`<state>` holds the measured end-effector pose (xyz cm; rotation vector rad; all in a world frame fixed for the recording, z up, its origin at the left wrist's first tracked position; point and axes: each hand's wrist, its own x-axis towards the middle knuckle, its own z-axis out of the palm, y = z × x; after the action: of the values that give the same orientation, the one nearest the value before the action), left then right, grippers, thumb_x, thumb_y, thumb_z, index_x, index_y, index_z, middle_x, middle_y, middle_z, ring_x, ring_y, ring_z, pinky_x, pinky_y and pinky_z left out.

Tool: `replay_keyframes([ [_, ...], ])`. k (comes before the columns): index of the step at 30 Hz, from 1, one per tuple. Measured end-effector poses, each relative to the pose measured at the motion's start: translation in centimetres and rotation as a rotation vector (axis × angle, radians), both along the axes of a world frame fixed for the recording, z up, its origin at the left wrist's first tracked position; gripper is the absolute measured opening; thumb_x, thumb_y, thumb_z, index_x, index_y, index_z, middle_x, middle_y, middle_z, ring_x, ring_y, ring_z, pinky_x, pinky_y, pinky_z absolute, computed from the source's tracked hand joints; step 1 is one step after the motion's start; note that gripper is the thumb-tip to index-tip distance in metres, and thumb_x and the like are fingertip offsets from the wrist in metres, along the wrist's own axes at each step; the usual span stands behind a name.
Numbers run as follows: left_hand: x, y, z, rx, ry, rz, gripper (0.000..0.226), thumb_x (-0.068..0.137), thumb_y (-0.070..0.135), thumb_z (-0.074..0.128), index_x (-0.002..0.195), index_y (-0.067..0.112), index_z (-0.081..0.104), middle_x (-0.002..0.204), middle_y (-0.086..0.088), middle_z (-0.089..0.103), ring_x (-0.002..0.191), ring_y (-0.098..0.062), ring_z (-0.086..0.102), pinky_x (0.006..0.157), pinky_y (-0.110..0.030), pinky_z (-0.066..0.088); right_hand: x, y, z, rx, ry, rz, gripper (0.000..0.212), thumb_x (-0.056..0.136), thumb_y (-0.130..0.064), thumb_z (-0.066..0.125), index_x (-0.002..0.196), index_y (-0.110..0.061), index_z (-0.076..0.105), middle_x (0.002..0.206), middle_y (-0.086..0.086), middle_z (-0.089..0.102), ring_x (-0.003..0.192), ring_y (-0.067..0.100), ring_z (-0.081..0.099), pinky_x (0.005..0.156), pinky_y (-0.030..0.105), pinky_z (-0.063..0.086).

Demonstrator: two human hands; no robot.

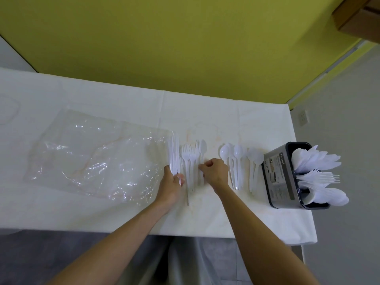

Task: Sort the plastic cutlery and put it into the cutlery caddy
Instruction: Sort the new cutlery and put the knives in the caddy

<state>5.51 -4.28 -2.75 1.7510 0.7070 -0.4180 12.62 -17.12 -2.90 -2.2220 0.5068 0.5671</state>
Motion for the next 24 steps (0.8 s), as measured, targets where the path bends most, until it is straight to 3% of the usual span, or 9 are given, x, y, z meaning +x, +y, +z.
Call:
replay_keyframes([
  [5, 0.1, -0.4, 0.2, 0.009, -0.008, -0.030, 0.013, 0.098, 0.012, 0.031, 0.110, 0.010, 0.035, 0.085, 0.000, 0.059, 0.081, -0.020, 0.051, 0.063, -0.027, 0.038, -0.2, -2.9, 0.6, -0.065, -0.056, -0.126, 0.024, 0.090, -0.016, 0.064, 0.087, 0.008, 0.064, 0.079, 0.020, 0.068, 0.065, 0.019, 0.059, 0.057, 0.022, 0.042],
  [7, 0.2, -0.4, 0.5, 0.015, -0.024, -0.027, 0.015, 0.099, 0.012, 0.030, 0.113, 0.010, 0.036, 0.086, 0.000, 0.060, 0.076, -0.014, 0.052, 0.063, -0.024, 0.038, -0.4, -3.8, 0.7, -0.129, -0.061, -0.115, 0.025, 0.090, -0.023, 0.067, 0.096, 0.001, 0.063, 0.086, 0.015, 0.069, 0.074, 0.020, 0.061, 0.054, 0.020, 0.038],
  [10, 0.2, -0.4, 0.7, 0.027, -0.033, -0.026, 0.017, 0.100, 0.014, 0.029, 0.114, 0.008, 0.036, 0.086, 0.001, 0.059, 0.072, -0.012, 0.050, 0.060, -0.022, 0.037, -0.6, -3.0, 0.8, -0.181, -0.143, -0.070, 0.031, 0.090, -0.031, 0.069, 0.106, -0.009, 0.054, 0.092, 0.005, 0.063, 0.078, 0.017, 0.057, 0.064, 0.023, 0.040],
  [15, 0.0, -0.3, 0.7, 0.034, -0.040, 0.018, 0.014, 0.100, 0.012, 0.030, 0.112, 0.007, 0.035, 0.097, -0.001, 0.062, 0.072, -0.012, 0.052, 0.057, -0.019, 0.037, -1.1, 0.9, 0.0, -0.136, -0.078, 0.156, 0.026, 0.090, -0.035, 0.067, 0.091, -0.010, 0.060, 0.082, 0.002, 0.063, 0.073, 0.018, 0.059, 0.064, 0.028, 0.045],
  [18, -0.2, 0.0, 0.5, 0.031, -0.037, 0.015, 0.009, 0.101, 0.011, 0.030, 0.108, 0.009, 0.033, 0.101, 0.000, 0.062, 0.073, -0.011, 0.052, 0.058, -0.019, 0.038, -1.1, 1.1, -0.4, -0.099, -0.025, 0.114, 0.021, 0.091, -0.025, 0.065, 0.086, -0.005, 0.063, 0.083, 0.012, 0.069, 0.075, 0.026, 0.065, 0.070, 0.036, 0.053],
  [21, -0.3, 0.2, 0.4, 0.023, -0.031, 0.008, 0.009, 0.101, 0.013, 0.030, 0.109, 0.010, 0.034, 0.102, -0.002, 0.062, 0.074, -0.010, 0.052, 0.058, -0.020, 0.037, -1.2, 0.0, -0.4, -0.133, -0.010, 0.093, 0.017, 0.090, -0.019, 0.062, 0.083, -0.003, 0.063, 0.079, 0.014, 0.070, 0.068, 0.023, 0.063, 0.064, 0.032, 0.052],
  [24, -0.4, 0.3, 0.5, 0.009, -0.027, 0.006, 0.018, 0.100, 0.012, 0.031, 0.116, 0.010, 0.037, 0.104, -0.002, 0.063, 0.080, -0.010, 0.055, 0.059, -0.019, 0.037, -1.2, -0.6, -0.2, -0.172, -0.017, 0.103, 0.012, 0.085, -0.011, 0.058, 0.074, -0.007, 0.057, 0.068, 0.009, 0.060, 0.054, 0.014, 0.049, 0.050, 0.024, 0.040],
])
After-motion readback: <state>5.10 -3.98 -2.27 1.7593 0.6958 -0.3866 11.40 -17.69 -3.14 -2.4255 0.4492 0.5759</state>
